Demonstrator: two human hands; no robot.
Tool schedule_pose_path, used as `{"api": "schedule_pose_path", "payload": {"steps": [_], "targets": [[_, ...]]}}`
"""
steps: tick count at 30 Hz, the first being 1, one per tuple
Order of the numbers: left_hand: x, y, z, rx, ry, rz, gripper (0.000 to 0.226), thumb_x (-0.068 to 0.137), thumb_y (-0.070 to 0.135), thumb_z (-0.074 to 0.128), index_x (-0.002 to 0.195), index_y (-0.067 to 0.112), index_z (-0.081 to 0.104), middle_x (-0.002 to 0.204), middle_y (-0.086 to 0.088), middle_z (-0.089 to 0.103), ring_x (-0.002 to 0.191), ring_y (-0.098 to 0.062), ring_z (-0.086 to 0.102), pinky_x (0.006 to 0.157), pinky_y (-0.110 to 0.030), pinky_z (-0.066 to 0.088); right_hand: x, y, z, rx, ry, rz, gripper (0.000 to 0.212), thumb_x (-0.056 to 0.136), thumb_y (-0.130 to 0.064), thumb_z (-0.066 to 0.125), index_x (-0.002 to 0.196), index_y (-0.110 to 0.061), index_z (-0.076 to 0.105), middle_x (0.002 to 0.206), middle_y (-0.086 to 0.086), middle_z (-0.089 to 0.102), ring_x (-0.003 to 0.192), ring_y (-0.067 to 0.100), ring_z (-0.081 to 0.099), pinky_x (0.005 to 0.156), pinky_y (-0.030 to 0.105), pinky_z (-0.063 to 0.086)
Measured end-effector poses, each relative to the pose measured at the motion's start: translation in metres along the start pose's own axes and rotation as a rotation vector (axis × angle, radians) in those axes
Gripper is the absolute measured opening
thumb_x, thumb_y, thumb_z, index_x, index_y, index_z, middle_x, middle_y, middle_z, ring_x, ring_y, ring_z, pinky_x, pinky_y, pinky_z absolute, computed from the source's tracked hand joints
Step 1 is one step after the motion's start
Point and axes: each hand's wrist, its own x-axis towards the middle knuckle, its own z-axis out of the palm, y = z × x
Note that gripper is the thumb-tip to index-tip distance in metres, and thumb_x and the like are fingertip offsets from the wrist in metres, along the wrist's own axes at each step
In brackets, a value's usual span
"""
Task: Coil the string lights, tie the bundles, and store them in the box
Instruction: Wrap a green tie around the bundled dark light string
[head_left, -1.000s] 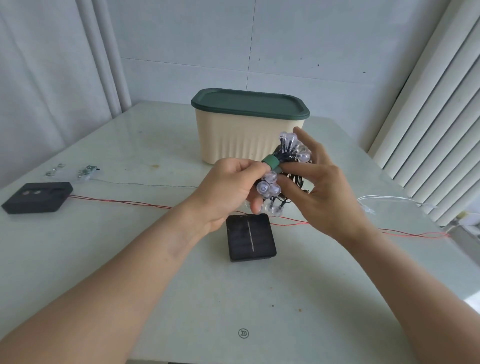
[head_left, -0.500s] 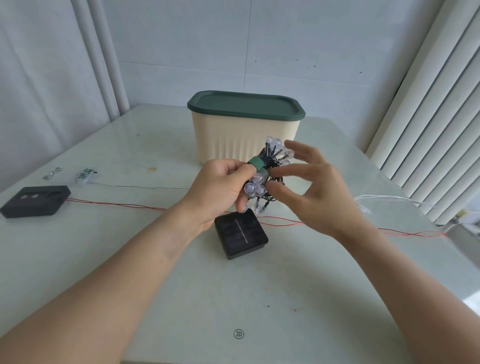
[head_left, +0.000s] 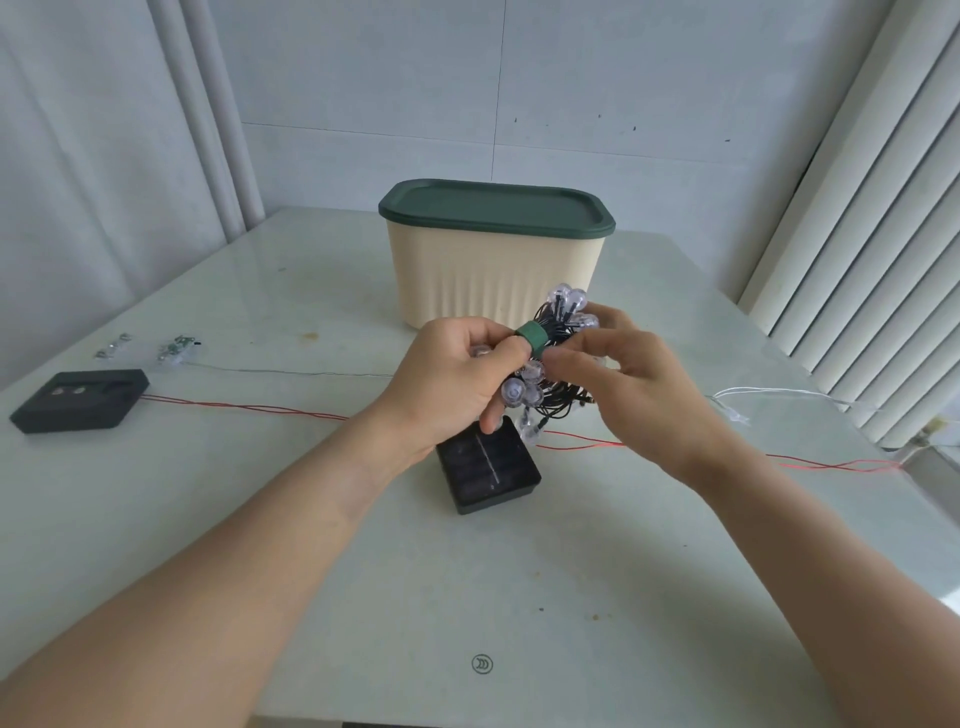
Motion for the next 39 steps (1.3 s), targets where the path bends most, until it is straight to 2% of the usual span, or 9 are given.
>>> {"api": "schedule_pose_path", "payload": {"steps": [7, 10, 12, 15, 18, 22, 28, 34, 39], "targets": [[0.003, -0.003, -0.002, 0.037, -0.011, 0.018, 0.011, 0.093, 0.015, 0.065, 0.084, 0.009, 0.067, 0.055, -0.016, 0.053, 0.031, -0.020, 0.040, 0.054, -0.036, 0.041, 0.005, 0.001, -0.001, 0.223, 0.028, 0.045, 0.046, 0.078, -0.050, 0.066, 0.051, -0.015, 0.053, 0.079, 0.001, 0.052, 0.082, 0.021, 0.050, 0.082, 0.042, 0.037], [0.004, -0.003, -0.003, 0.079, 0.006, 0.021, 0.012, 0.093, 0.014, 0.063, 0.085, 0.007, 0.068, 0.054, -0.016, 0.055, 0.032, -0.021, 0.041, 0.054, -0.036, 0.042, 0.004, 0.001, -0.002, 0.275, 0.014, 0.031, 0.045, 0.076, -0.053, 0.071, 0.055, -0.014, 0.062, 0.092, 0.000, 0.062, 0.088, 0.023, 0.055, 0.088, 0.047, 0.041], [0.005, -0.004, -0.003, 0.104, 0.011, 0.024, 0.013, 0.091, 0.019, 0.064, 0.083, 0.010, 0.069, 0.053, -0.015, 0.056, 0.033, -0.023, 0.042, 0.054, -0.037, 0.043, 0.002, 0.001, -0.002, 0.233, 0.048, 0.002, 0.035, 0.081, -0.043, 0.075, 0.057, -0.018, 0.068, 0.121, -0.009, 0.065, 0.114, 0.003, 0.059, 0.103, 0.042, 0.040], [0.005, -0.006, -0.004, 0.122, 0.006, 0.004, 0.014, 0.086, 0.024, 0.062, 0.079, 0.015, 0.069, 0.054, -0.020, 0.056, 0.035, -0.024, 0.042, 0.055, -0.039, 0.044, -0.003, -0.003, -0.003, 0.107, 0.140, -0.111, 0.029, 0.085, -0.031, 0.077, 0.058, -0.021, 0.072, 0.146, -0.015, 0.051, 0.140, -0.011, 0.032, 0.112, 0.029, 0.026], [0.005, -0.007, -0.005, 0.175, 0.005, -0.007, 0.014, 0.093, 0.018, 0.061, 0.082, 0.016, 0.068, 0.048, -0.017, 0.053, 0.033, -0.023, 0.042, 0.056, -0.038, 0.045, -0.005, -0.003, -0.005, 0.052, 0.062, -0.253, 0.027, 0.089, -0.017, 0.075, 0.062, -0.012, 0.072, 0.130, -0.012, 0.067, 0.137, -0.004, 0.044, 0.120, 0.029, 0.024], [0.004, -0.006, -0.006, 0.210, -0.012, -0.009, 0.013, 0.095, 0.022, 0.063, 0.083, 0.018, 0.069, 0.046, -0.014, 0.051, 0.034, -0.022, 0.042, 0.055, -0.037, 0.044, -0.012, -0.006, -0.004, 0.008, -0.013, -0.369, 0.018, 0.089, -0.014, 0.074, 0.074, -0.005, 0.077, 0.094, -0.004, 0.079, 0.092, 0.010, 0.074, 0.116, 0.026, 0.035], [0.003, -0.002, -0.005, 0.090, -0.037, -0.118, 0.013, 0.094, 0.012, 0.062, 0.084, 0.007, 0.069, 0.062, -0.014, 0.050, 0.045, -0.022, 0.035, 0.048, -0.028, 0.034, -0.011, -0.010, -0.018, -0.085, -0.133, -0.341, 0.029, 0.080, 0.005, 0.078, 0.099, -0.017, 0.075, 0.100, -0.003, 0.077, 0.101, 0.010, 0.072, 0.103, 0.031, 0.051], [-0.003, 0.007, -0.001, 0.075, -0.150, -0.170, 0.010, 0.091, 0.006, 0.061, 0.081, 0.006, 0.064, 0.066, -0.015, 0.058, 0.044, -0.016, 0.046, 0.041, -0.019, 0.032, -0.012, -0.013, -0.011, -0.106, 0.150, -0.374, 0.024, 0.081, 0.001, 0.079, 0.085, -0.023, 0.078, 0.089, -0.011, 0.078, 0.089, 0.001, 0.073, 0.088, 0.018, 0.055], [-0.003, 0.008, -0.001, 0.092, -0.210, -0.170, 0.014, 0.088, 0.008, 0.066, 0.075, 0.013, 0.068, 0.065, -0.013, 0.064, 0.064, -0.026, 0.050, 0.047, -0.022, 0.033, -0.009, -0.011, -0.004, -0.076, 0.254, -0.324, 0.026, 0.079, -0.001, 0.080, 0.080, -0.026, 0.075, 0.089, -0.010, 0.078, 0.095, 0.004, 0.073, 0.094, 0.032, 0.056]]}}
